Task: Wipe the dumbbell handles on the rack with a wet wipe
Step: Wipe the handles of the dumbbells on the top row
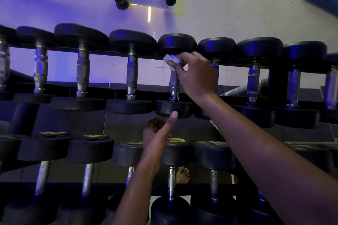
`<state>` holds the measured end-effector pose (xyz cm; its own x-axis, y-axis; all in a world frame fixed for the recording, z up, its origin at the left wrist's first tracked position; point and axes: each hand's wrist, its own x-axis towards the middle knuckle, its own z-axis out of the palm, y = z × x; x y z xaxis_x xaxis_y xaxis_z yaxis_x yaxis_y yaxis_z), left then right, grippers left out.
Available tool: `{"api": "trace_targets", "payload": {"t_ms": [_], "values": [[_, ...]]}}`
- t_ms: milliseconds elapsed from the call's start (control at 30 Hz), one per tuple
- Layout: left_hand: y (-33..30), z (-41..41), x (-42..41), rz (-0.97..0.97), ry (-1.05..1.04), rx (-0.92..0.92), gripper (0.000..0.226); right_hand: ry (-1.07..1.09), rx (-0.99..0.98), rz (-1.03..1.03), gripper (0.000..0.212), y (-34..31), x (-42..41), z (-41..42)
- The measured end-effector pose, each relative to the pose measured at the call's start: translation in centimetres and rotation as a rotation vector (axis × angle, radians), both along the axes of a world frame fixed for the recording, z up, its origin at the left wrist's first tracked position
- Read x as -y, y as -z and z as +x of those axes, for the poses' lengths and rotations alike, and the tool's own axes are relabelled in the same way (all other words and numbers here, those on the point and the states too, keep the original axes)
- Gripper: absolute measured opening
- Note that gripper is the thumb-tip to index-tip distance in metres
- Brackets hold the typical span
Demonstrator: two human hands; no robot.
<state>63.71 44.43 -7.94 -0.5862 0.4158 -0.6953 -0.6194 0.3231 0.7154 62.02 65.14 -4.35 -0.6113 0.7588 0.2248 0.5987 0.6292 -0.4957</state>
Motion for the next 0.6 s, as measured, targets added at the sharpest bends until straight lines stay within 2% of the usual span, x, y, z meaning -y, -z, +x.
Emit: {"api": "trace_targets", "payload": {"t_ms": [100,267,400,500,600], "values": [[0.0,0.0,-0.1,0.016,0.002,0.008,0.063,0.113,-0.183,-0.286,0.029,0.0,-0.3,0.0],[0.2,0.0,-0.1,-0.001,0.011,0.022,0.061,0.362,-0.325,-0.692,0.036,1.4,-1.0,-1.1],[0.4,0.2,-0.3,0.003,0.008,0.023,0.061,0.53,-0.398,-1.062,0.008,3.7,-2.1,-1.8],[0.6,0.2,-0.3,0.006,0.002,0.017,0.063,0.485,-0.367,-1.143,0.004,2.5,-2.3,-2.2],[0.6,0.0,-0.3,0.016,0.006,0.012,0.065,0.358,-0.425,-1.272,0.011,1.6,-1.8,-1.1]]}}
